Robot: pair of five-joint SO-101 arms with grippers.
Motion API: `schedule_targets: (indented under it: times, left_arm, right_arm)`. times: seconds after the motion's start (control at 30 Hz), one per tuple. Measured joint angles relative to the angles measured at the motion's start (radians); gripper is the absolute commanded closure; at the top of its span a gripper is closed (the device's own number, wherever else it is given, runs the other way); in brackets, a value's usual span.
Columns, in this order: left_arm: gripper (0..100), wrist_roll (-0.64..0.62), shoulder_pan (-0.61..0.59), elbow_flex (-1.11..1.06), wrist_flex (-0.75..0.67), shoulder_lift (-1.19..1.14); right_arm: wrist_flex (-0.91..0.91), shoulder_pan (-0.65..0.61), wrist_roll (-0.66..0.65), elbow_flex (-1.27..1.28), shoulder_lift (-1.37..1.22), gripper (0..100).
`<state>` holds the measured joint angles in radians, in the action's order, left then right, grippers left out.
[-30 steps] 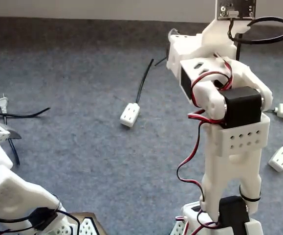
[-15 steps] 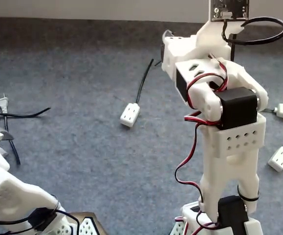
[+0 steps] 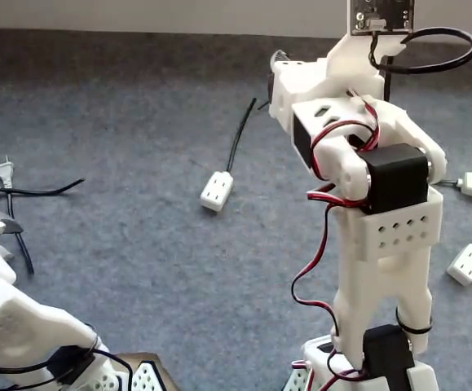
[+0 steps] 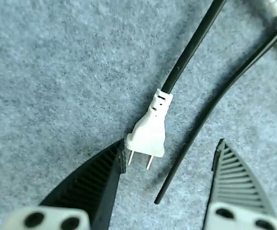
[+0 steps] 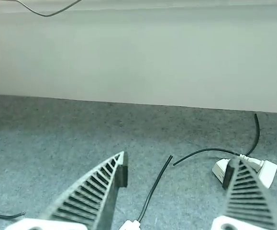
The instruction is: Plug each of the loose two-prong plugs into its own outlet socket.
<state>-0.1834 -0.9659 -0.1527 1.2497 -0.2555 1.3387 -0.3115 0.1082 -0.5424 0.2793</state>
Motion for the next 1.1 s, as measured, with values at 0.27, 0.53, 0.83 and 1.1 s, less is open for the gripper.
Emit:
schedule_targets:
  times: [0.27,0.53,0.83,1.1]
  left_arm:
    - [71,0.000,0.040,-0.084,-0.095,0.014]
    - [71,0.000,0.018,-0.109,-0.130,0.023]
    - [71,0.041,-0.008,-0.115,-0.152,0.020]
    - [71,0.048,-0.009,-0.115,-0.152,0.020]
  right_arm:
    - [0.000,0.000,0.000,0.000,0.000,68.7]
    - [0.000,0.000,0.000,0.000,0.000,68.7]
    - [0.000,0.000,0.000,0.000,0.000,68.7]
    - [0.000,0.000,0.000,0.000,0.000,68.7]
